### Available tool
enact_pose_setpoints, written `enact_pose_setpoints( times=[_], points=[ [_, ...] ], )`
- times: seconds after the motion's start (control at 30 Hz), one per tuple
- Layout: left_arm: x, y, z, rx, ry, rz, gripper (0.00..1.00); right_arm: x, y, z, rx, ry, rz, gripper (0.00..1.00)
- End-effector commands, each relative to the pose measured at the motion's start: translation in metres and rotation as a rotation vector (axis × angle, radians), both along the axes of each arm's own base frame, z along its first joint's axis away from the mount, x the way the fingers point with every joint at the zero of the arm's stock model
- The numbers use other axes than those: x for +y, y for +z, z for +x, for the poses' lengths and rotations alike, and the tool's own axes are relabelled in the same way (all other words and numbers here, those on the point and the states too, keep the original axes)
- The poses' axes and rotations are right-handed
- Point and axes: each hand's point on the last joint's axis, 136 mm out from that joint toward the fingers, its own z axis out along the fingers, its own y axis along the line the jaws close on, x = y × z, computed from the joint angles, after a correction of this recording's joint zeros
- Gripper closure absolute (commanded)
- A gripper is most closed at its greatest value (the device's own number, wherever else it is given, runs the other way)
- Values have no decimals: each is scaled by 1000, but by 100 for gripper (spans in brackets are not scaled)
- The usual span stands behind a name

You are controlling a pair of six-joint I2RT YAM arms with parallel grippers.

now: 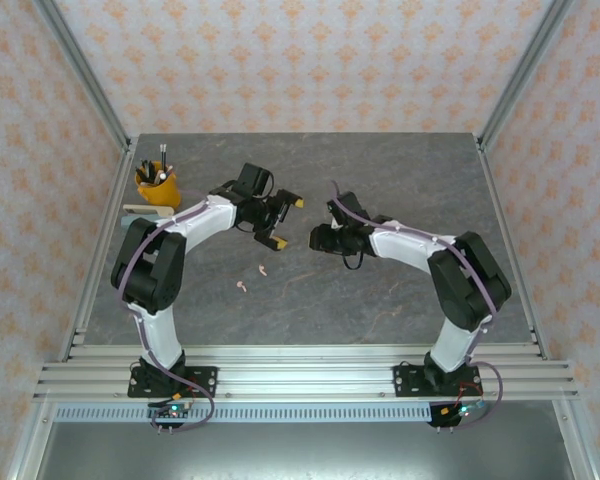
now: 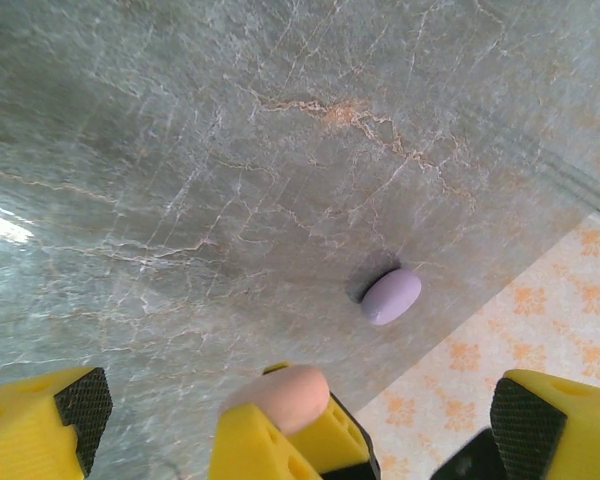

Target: Insert wireless bluetooth earbuds into charging case

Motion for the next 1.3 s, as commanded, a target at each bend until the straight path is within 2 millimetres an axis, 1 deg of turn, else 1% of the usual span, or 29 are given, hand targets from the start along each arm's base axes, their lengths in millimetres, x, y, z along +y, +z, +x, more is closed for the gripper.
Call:
enact_pose_setpoints(
  times=[0.0,0.03,0.1,0.27,0.37,0.47,0.73,1.0,1.17,1.27],
  points=[
    [-14,-4,-1,31,9,-49,0,2,30,14,-102,-35,63,51],
    [-17,-10,-1,47,2,-47,0,2,34,14,-112,-36,75,51],
    [-24,-13,0,54,-13,-51,0,3,41,15,-132,-34,96,51],
    [-44,-13,5,47,-27,-83,0,7,58,17,-176,-25,134,51],
    [-51,-12,6,43,-24,-102,1,10,65,19,-195,-15,150,51],
    [-54,-10,8,38,-11,-118,2,11,65,20,-199,-9,154,52],
    [-59,3,16,2,28,-185,8,11,56,21,-194,-14,159,52],
    [-62,18,14,-24,20,-215,15,9,52,27,-201,-37,160,52],
    [-63,21,13,-32,23,-231,19,10,51,30,-201,-41,162,52],
    [-64,24,13,-38,27,-243,20,11,49,31,-195,-39,161,52]
  ],
)
